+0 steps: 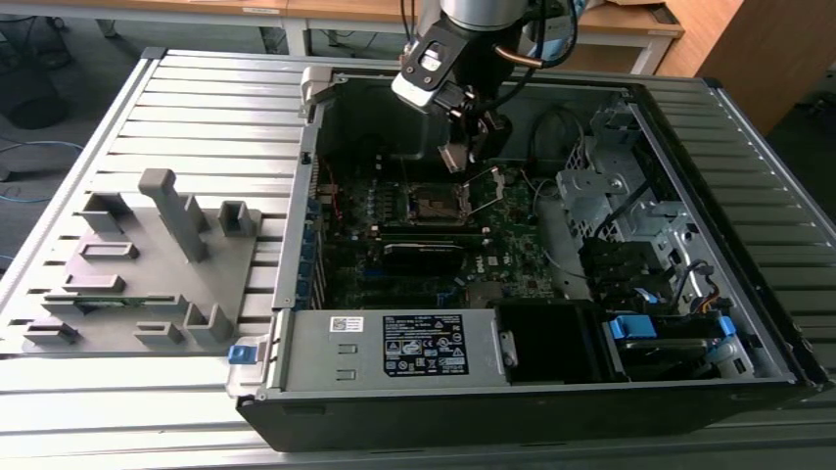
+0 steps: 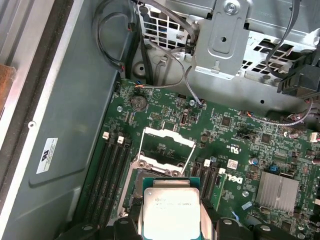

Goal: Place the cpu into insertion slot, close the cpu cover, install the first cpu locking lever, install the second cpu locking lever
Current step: 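Place the cpu into insertion slot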

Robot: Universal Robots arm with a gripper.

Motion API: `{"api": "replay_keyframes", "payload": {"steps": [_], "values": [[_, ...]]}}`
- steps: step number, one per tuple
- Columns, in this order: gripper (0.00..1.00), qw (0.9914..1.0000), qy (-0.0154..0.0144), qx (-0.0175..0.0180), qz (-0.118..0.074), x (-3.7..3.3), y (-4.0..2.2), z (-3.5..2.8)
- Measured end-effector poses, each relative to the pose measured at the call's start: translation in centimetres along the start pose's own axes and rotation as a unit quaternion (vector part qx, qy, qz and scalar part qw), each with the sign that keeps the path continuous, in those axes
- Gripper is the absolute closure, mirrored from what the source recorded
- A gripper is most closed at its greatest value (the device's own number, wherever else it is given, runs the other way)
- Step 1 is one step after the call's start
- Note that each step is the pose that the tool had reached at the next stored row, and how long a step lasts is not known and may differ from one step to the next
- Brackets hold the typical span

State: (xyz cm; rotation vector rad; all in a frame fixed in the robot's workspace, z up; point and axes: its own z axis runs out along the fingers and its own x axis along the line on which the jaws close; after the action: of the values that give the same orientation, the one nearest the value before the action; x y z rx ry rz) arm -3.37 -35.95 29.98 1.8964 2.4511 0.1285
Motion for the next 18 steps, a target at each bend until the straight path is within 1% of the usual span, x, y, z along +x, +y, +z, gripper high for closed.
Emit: {"api": "replay_keyframes", "payload": {"steps": [3,5,6,8,11,13,15,16,18], "values": [[0.46,1.00000,0.0000,0.0000,0.000,0.00,0.00,0.02],[0.46,0.99999,-0.0003,-0.0001,0.004,0.00,0.00,0.05],[0.46,0.99996,-0.0007,-0.0002,0.009,0.00,-0.01,0.08],[0.46,0.99966,-0.0023,-0.0005,0.026,0.00,-0.02,0.15],[0.46,0.99861,-0.0047,-0.0010,0.053,-0.01,-0.03,0.28],[0.46,0.99750,-0.0063,-0.0014,0.070,-0.01,-0.03,0.38],[0.46,0.99621,-0.0078,-0.0017,0.087,-0.01,-0.04,0.45],[0.46,0.99603,-0.0080,-0.0017,0.089,-0.01,-0.04,0.45],[0.46,0.99602,-0.0081,-0.0017,0.089,-0.01,-0.04,0.45]]}}
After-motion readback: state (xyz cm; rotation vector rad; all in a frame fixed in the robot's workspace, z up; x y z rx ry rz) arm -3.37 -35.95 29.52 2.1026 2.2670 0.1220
